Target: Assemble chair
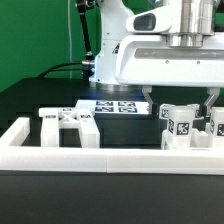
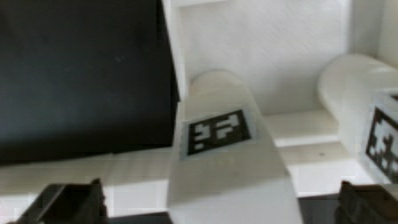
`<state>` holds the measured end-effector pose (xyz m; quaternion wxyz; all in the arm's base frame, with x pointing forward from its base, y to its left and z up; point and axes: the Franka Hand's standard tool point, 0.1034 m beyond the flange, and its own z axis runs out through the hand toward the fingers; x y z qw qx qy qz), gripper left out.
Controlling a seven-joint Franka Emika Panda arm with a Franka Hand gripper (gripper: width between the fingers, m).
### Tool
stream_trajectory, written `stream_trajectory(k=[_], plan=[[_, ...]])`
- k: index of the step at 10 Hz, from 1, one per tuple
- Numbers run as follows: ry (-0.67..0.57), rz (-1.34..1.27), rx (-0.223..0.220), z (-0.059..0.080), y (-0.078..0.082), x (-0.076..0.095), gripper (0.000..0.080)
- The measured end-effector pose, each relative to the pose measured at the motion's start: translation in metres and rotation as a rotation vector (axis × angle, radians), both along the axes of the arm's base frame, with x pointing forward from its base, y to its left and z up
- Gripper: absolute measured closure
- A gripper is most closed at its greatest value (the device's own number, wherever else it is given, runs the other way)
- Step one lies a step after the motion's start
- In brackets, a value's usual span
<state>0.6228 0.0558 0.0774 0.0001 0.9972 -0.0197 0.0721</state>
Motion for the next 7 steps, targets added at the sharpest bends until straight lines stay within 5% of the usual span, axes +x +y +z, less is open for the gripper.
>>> stream_trajectory(k=[3,5,7], plan=[[0.000,0.108,-0.023,0.0004,-0.0003,0.0006,0.0177],[0.001,0.106,-0.023,0.0002,-0.0005,0.0004,0.0511],[0.001,0.085,-0.019,0.0003,-0.0005,0.0004,0.0509]])
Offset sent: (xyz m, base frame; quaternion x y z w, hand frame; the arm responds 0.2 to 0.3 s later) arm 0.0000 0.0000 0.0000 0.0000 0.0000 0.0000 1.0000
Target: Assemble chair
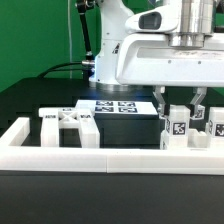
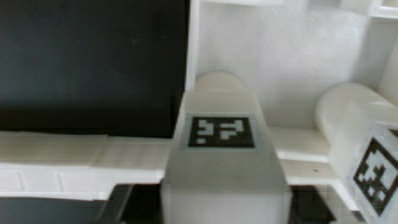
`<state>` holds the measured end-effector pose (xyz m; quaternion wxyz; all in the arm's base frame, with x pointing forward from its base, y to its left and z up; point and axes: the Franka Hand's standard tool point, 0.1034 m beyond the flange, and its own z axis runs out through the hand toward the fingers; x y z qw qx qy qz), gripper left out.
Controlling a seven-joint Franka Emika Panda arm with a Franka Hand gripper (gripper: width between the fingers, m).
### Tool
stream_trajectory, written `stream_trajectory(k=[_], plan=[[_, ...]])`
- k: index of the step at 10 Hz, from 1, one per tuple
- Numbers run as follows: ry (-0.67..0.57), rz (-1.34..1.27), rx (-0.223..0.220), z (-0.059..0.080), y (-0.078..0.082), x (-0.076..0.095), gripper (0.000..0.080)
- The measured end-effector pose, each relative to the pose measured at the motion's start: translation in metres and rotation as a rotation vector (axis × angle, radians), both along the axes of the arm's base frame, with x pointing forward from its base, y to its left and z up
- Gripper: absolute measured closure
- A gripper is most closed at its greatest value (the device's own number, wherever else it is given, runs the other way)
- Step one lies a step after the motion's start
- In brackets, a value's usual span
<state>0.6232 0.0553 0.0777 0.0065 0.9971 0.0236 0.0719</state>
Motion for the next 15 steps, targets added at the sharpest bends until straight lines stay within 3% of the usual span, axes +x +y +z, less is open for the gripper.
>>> stream_trajectory(k=[8,15], plan=[[-0.016,-0.729,0.115,0.0002,0.0048,-0.0003,0.0509],[-0.024,-1.220,0.174,0.0009,0.0044,-0.0005,0.0509]])
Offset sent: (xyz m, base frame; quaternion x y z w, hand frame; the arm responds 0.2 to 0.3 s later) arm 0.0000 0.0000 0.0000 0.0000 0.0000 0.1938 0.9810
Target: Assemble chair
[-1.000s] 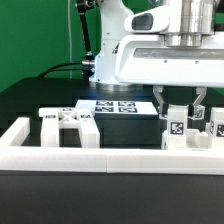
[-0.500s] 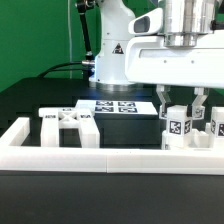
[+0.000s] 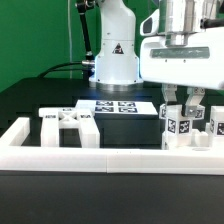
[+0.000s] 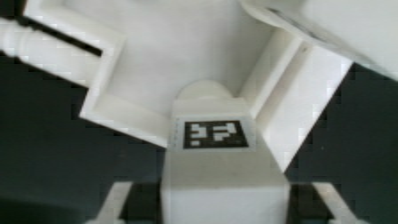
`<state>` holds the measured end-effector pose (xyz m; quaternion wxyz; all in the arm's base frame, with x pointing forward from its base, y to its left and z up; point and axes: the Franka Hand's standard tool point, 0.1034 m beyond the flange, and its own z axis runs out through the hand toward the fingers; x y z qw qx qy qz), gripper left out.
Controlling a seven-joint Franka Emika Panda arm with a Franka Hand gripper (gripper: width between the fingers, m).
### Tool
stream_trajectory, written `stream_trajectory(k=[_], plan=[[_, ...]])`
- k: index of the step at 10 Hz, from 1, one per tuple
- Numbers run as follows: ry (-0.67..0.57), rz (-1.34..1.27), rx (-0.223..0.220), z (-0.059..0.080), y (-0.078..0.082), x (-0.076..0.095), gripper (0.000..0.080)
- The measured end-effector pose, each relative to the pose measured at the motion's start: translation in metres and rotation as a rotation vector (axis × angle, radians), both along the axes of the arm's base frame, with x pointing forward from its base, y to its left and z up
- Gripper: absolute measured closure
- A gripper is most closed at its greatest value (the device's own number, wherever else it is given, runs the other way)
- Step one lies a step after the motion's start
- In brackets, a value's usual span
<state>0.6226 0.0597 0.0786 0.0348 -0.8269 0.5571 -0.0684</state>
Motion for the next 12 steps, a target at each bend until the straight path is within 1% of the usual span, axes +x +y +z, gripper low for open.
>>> stream_trajectory(k=[2,4,5,6,7,8,9,10,12], plan=[[-0.005,-0.142,0.024,0.0006,-0.0019,0.0003,0.0508],[-0.006,-0.139,0.026,0.0008,-0.0030,0.0007,0.0508],[-0.006,-0.116,0.023,0.0007,-0.0027,0.0006,0.0447],[-0.005,-0.079,0.018,0.0010,-0.0028,0.0009,0.0264],[-0.005,-0.007,0.007,0.0014,-0.0034,0.0015,0.0264],[-0.004,0.097,-0.010,0.0011,-0.0033,0.0012,0.0174],[-0.001,0.231,-0.031,0.0011,-0.0030,0.0011,0.0174],[-0.002,0.356,-0.050,0.0025,-0.0030,0.0017,0.0155],[0.001,0.548,-0.081,0.0029,-0.0037,0.0019,0.0151]])
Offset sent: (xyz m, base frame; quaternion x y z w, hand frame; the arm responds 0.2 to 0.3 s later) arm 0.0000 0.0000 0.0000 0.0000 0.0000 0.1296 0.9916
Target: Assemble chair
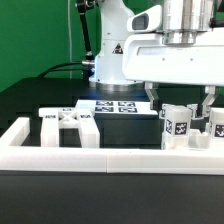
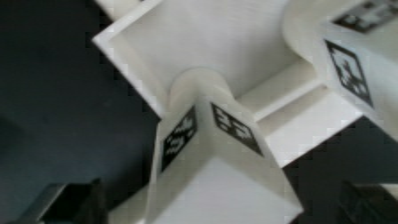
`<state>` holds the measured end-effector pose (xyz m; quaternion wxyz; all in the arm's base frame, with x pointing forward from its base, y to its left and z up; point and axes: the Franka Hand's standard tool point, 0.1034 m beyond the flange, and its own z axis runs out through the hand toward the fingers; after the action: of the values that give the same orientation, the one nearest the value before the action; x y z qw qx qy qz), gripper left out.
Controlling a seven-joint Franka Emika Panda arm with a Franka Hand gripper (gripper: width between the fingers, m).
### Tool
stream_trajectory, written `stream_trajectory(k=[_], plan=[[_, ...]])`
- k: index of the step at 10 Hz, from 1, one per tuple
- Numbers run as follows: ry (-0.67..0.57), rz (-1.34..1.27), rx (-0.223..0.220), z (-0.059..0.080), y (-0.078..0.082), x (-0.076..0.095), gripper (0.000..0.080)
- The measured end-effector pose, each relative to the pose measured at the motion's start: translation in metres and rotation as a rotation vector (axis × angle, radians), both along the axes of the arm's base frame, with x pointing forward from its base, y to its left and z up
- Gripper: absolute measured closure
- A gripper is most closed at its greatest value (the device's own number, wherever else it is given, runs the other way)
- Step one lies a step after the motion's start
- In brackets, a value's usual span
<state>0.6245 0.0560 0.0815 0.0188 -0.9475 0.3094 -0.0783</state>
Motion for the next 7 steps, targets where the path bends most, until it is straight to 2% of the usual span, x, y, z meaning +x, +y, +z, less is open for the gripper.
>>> stream_trajectory(k=[4,7], plan=[[0.007,0.384,-0.073,-0.0019,-0.0045,-0.0006,0.0151],[0.012,0.553,-0.106,-0.0016,-0.0028,-0.0002,0.0151]])
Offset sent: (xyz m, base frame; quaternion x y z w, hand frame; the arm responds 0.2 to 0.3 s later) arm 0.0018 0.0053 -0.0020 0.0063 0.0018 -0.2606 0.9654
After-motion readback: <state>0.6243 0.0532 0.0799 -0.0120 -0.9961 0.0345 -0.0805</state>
